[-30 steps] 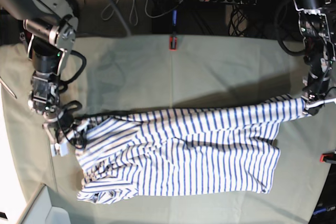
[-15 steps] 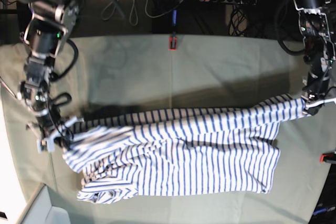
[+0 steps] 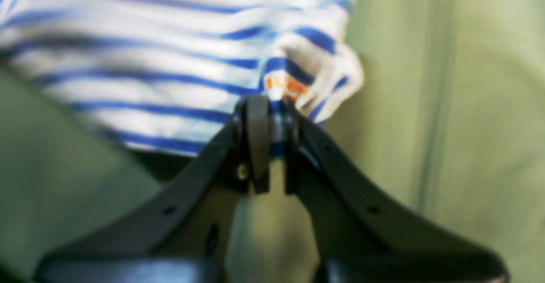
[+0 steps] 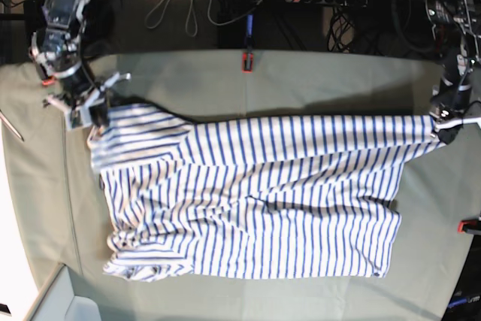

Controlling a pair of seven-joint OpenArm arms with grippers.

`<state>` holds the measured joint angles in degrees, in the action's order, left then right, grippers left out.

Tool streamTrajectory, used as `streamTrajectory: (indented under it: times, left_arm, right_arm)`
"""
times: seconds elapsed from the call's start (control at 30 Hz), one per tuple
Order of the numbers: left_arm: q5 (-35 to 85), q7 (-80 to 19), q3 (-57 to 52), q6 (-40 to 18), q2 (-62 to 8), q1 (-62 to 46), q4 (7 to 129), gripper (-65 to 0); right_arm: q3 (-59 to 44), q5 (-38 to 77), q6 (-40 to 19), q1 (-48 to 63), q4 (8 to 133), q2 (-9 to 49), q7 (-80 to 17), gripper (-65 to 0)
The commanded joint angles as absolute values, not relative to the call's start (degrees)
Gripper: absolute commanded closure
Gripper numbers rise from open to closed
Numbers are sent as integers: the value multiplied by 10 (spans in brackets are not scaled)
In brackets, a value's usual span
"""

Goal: Layout the t-shirt on the table in an organized manner, then fold the t-shirt properly
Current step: 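Pull the right gripper outward along the edge, stretching the shirt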

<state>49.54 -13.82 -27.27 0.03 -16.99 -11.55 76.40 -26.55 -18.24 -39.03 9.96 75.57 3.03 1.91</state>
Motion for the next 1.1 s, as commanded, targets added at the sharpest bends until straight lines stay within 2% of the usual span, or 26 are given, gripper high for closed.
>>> streamTrajectory:
  times: [0.0,0.23,0.33,0.67,0.77,0.93,1.07]
  left_arm:
    - [497,-124,-276,-3,-180,-110,775,-2]
    - [497,-124,-276,-3,-179,-108,775,-2]
    - [497,-124,-276,-3,-179,-108,775,-2]
    - [497,-124,-276,-3,-179,-109,775,-2]
    - [497,-124,-276,-3,-179,-109,775,-2]
    - [497,-124,-276,-3,-179,-109,775,-2]
    - [497,-124,-276,-3,-179,-109,775,-2]
  right_arm:
    - [-269,-174,-400,99,774,36,35,-82]
    - [-276,-174,-400,121,781,39,35,-357]
    - [-286,-174,-400,118,781,39,35,-429]
    - [-283,-174,-400,74,776,38,34,-437]
    - [-283,-174,-400,68,776,36,34,-360]
    - [-283,-174,-400,71,776,36,31,-111]
    - [-286,-174,-400,68,776,35,-13,0]
